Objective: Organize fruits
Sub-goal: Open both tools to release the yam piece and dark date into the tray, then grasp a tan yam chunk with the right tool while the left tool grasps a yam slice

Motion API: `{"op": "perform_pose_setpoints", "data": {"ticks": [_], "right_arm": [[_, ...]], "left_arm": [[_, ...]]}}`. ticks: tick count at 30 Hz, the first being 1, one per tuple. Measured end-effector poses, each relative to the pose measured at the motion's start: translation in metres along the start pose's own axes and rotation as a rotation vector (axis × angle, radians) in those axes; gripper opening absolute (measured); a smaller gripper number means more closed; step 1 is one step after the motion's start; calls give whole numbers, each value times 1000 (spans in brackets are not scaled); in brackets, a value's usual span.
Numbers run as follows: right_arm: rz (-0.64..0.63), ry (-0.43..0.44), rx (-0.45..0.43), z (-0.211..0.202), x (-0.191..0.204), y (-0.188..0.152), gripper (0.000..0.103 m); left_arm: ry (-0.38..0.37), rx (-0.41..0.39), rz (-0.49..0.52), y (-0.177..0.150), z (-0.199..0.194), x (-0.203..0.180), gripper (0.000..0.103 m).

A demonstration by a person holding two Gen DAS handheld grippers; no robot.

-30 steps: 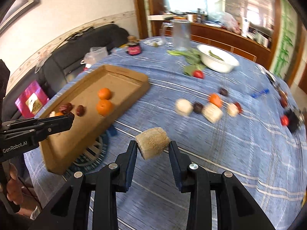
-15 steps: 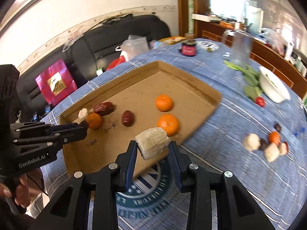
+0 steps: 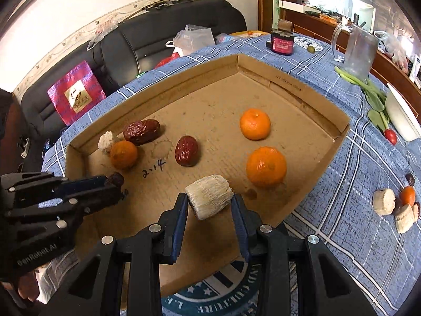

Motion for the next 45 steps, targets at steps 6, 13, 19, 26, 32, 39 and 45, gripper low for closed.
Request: {"op": "perform_pose_setpoints", "data": {"ticks": [6,13,19,26,32,39,45], "right_arm": [[-6,-26,8,1,1,0,39],[-32,-69,10,-7,11,-3,47],[-19,-85,-47,-45,9,-18,47],[166,-129,-112,-102,-43,-58,56],[363,-198,-111,-137,-103,-105,56],[512,-245,-121,-166,-153,-155,56],[548,-250,-133,-169,-182,-174,62]], "left_arm": [[15,-3,41,0,6,-4,18],[39,-22,138,-7,0,-14,34],[61,-65,144,-7,-18,-20,42],[8,-118,227,9,-31,-72,49],[-92,-124,317,10,-28,-144,55],[-158,-93,416,-3,-17,-214,56],[-127,-89,464,-13,-9,-243,64]]}}
Point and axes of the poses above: each gripper's, at about its wrist camera, not at the fingertips, and z roughly the way its jaws point, x to its left, y to its top, the point moved 2 cm from there along z, roughly the way its jaws point, and after that the axes turned 4 degrees about x, right-handed, at the moved point
